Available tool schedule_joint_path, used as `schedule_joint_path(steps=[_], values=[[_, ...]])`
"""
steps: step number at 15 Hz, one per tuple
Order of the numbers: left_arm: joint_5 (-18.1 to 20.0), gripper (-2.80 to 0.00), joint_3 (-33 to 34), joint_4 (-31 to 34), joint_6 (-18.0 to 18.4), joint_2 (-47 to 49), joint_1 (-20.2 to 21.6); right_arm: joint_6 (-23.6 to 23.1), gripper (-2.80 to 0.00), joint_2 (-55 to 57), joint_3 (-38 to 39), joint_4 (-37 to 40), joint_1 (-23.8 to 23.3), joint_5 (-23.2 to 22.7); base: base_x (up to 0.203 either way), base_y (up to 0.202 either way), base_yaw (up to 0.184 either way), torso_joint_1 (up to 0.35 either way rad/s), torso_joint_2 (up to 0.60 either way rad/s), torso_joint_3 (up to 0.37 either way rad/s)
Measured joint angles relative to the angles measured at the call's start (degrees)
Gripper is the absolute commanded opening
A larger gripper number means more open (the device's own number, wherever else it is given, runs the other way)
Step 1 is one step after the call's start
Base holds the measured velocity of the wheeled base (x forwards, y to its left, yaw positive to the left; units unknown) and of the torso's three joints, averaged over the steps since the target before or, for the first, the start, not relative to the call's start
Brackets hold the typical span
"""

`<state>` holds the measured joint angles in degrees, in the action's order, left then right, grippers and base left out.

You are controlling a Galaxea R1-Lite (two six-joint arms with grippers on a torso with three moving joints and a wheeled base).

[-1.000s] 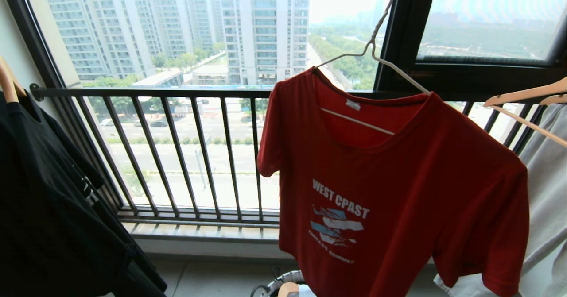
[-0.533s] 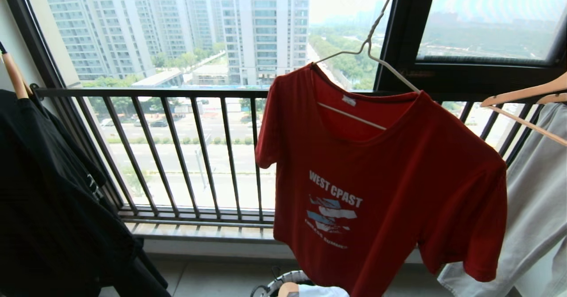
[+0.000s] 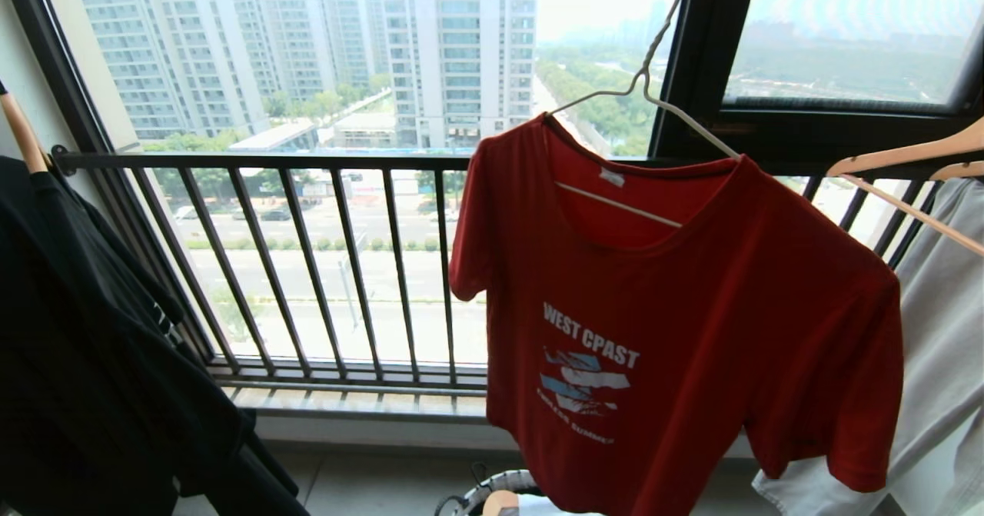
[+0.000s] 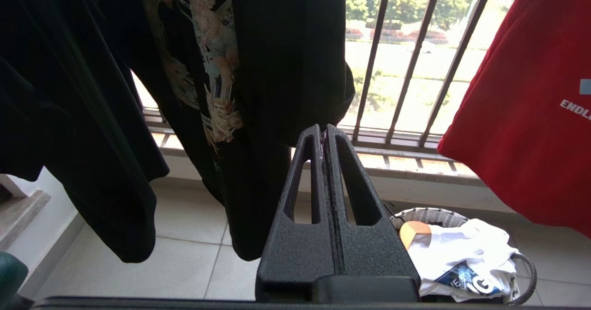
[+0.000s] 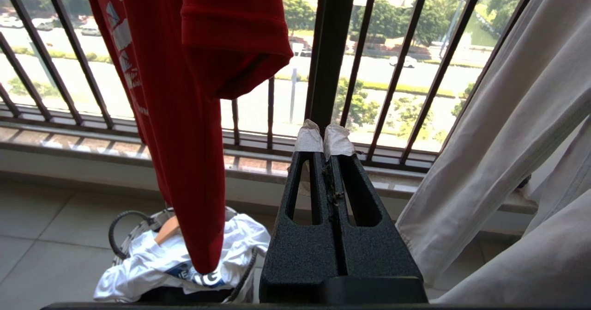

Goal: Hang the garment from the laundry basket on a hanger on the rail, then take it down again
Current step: Take the clothes off the clothes rack

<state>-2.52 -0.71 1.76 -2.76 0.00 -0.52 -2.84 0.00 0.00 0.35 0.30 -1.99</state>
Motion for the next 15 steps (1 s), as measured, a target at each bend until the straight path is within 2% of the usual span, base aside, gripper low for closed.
schedule_joint_path(steps=[5, 7, 11, 15], values=[[0.0, -2.80, 0.0, 0.0, 0.0, 0.0, 0.0, 0.0, -2.80, 0.0, -0.5, -1.6, 0.0, 0.0, 0.000, 0.000, 0.000, 0.000, 0.00, 0.000], [0.0, -2.80, 0.0, 0.0, 0.0, 0.0, 0.0, 0.0, -2.80, 0.1, -3.4, -0.7, 0.0, 0.1, 0.000, 0.000, 0.000, 0.000, 0.00, 0.000], [0.0, -2.80, 0.0, 0.0, 0.0, 0.0, 0.0, 0.0, -2.80, 5.0, -14.8, 4.1, 0.0, -0.2, 0.000, 0.000, 0.000, 0.000, 0.00, 0.000], [0.0, -2.80, 0.0, 0.0, 0.0, 0.0, 0.0, 0.0, -2.80, 16.7, -30.6, 5.4, 0.0, -0.6, 0.000, 0.000, 0.000, 0.000, 0.00, 0.000]])
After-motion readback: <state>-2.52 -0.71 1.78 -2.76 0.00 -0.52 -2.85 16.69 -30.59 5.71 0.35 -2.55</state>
